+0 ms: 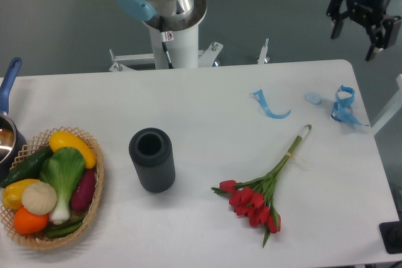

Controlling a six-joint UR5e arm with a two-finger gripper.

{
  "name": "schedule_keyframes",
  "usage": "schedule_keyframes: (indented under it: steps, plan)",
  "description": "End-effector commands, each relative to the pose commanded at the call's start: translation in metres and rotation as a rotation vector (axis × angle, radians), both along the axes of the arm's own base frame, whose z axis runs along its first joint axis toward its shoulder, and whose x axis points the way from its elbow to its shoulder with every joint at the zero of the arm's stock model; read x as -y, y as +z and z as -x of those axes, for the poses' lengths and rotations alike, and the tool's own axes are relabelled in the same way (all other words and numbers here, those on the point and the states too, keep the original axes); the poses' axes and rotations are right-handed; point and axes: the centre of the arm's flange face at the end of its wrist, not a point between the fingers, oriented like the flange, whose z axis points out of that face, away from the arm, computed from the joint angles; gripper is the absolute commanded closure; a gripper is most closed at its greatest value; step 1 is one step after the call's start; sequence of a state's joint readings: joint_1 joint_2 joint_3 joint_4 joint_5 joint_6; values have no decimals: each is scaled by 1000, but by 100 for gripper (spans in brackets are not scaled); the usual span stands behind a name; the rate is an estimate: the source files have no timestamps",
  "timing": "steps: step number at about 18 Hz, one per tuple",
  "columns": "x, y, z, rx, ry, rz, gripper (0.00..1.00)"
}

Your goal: Pick up the flowers from the table

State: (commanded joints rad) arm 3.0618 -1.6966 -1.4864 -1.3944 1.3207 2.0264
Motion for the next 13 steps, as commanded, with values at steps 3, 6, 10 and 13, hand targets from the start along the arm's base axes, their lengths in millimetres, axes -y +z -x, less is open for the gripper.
schedule_keyframes:
  steps: [3,6,10,13]
  plan:
    - [-2,-1,0,-6,-9,2,0]
    - [-3,-6,-4,5,-2,7,0]
    - [-6,-19,-10,-2,-8,2,0]
    - [-9,-43,-18,29,84,-10,0]
